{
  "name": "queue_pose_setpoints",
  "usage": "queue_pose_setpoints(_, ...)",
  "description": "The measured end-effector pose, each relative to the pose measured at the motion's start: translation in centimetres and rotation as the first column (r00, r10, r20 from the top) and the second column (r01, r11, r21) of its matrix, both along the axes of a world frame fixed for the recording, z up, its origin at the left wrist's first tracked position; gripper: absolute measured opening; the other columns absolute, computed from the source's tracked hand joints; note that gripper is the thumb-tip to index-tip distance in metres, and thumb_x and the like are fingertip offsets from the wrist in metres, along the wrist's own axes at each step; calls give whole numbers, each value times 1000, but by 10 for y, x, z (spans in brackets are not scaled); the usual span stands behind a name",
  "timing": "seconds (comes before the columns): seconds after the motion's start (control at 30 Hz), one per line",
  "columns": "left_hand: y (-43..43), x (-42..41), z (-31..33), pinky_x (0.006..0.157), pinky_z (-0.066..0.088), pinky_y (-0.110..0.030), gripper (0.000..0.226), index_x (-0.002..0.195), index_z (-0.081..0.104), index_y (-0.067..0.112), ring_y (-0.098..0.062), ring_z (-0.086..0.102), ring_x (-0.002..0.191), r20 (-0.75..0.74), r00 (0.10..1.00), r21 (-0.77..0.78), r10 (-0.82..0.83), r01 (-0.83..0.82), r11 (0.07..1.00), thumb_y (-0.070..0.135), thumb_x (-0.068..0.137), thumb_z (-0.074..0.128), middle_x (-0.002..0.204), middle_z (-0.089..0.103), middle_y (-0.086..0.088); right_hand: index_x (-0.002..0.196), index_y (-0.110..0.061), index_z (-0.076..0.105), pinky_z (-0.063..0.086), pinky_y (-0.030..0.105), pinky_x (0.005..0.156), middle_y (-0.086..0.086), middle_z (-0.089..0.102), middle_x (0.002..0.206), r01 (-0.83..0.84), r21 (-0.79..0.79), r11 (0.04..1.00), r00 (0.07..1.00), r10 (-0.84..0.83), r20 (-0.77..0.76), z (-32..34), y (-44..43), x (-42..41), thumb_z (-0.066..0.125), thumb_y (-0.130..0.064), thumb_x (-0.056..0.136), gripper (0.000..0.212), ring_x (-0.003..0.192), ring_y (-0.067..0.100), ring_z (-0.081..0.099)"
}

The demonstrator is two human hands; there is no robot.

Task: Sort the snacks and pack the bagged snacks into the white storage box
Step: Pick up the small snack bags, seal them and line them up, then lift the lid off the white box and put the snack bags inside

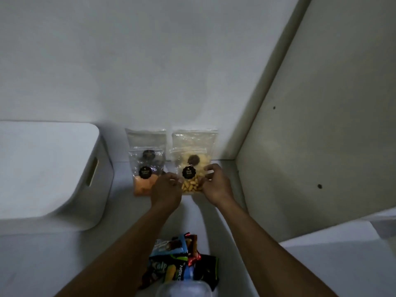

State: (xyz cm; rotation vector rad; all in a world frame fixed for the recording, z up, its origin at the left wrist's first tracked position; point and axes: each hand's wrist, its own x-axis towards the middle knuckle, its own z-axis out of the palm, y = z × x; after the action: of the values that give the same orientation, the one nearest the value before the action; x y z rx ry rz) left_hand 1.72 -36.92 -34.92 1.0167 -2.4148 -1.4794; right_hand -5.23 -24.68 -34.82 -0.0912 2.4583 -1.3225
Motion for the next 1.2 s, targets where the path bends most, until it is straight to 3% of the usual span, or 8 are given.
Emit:
queue_pose_setpoints(0.1, -3, -5, -20, 76, 43, -28, 17, 106, 70, 14, -17, 60, 94, 25, 1000, -22, 2, -2, 1000, 21, 96, 58, 107, 68, -5, 103, -22, 55, 59, 42, 78, 5, 70, 99, 22, 74, 997, 999, -20, -37, -19, -6, -5, 60, -13, 88, 19, 91, 22, 67)
queue_pose_setpoints(0.27, -4, -10, -33, 78, 38, -25, 20, 107, 72, 16, -18, 58, 96, 32, 999, -76, 33, -30, 997, 22, 98, 55, 112, 68, -6, 104, -20, 56, 59, 39, 78, 6, 70, 100, 71, 91, 993, 996, -66, -57, -33, -11, -7, 61, -16, 91, 15, 90, 22, 67)
queue_pose_setpoints(0.47, -5, -9, -25, 78, 38, -22, 21, 113, 68, 15, -18, 60, 96, 25, 998, -74, 61, -59, 996, 20, 95, 59, 113, 69, -8, 125, -19, 54, 54, 28, 81, 8, 71, 110, 65, 106, 992, 997, -59, -56, -22, -9, -9, 59, -16, 92, 34, 98, 23, 67)
queue_pose_setpoints(0.6, -11, 4, 6, 79, 39, -23, 28, 121, 63, 15, -10, 54, 91, -20, 1000, -146, 4, -7, 989, 27, 96, 58, 114, 67, -6, 133, -17, 48, 54, 31, 85, 9, 65, 123, 64, 158, 985, 993, -47, -107, 14, -7, -6, 59, -16, 91, 44, 108, 26, 63)
queue_pose_setpoints(0.7, -21, 21, 42, 77, 47, -28, 30, 121, 61, 16, -14, 62, 90, -75, 994, -250, -75, 54, 967, 33, 97, 53, 108, 70, -5, 139, -17, 41, 52, 34, 87, 12, 58, 130, 33, 226, 973, 986, 5, -165, 50, -10, 3, 59, -21, 92, 50, 114, 30, 60)
queue_pose_setpoints(0.87, -57, 54, 118, 91, 49, -35, 39, 125, 60, 20, -26, 62, 111, -77, 993, -475, -92, 45, 879, 42, 93, 54, 121, 68, -6, 139, -12, 41, 51, 40, 93, 15, 53, 134, -72, 320, 945, 951, 162, -264, 116, -37, 33, 57, -32, 95, 51, 120, 34, 55)
queue_pose_setpoints(1.1, -151, 120, 186, 93, 50, -41, 48, 131, 56, 21, -29, 55, 118, -77, 996, -532, -45, -3, 847, 49, 92, 55, 122, 64, -8, 137, -14, 41, 47, 47, 99, 12, 53, 134, -153, 312, 938, 923, 248, -294, 184, -111, 91, 55, -42, 94, 53, 124, 33, 51)
queue_pose_setpoints(1.2, -192, 150, 196, 93, 49, -43, 49, 131, 54, 22, -31, 54, 118, -53, 998, -544, -28, -5, 839, 49, 91, 55, 120, 63, -8, 138, -9, 42, 46, 41, 96, 15, 54, 134, -167, 312, 935, 909, 269, -318, 197, -142, 117, 56, -43, 95, 56, 125, 34, 52)
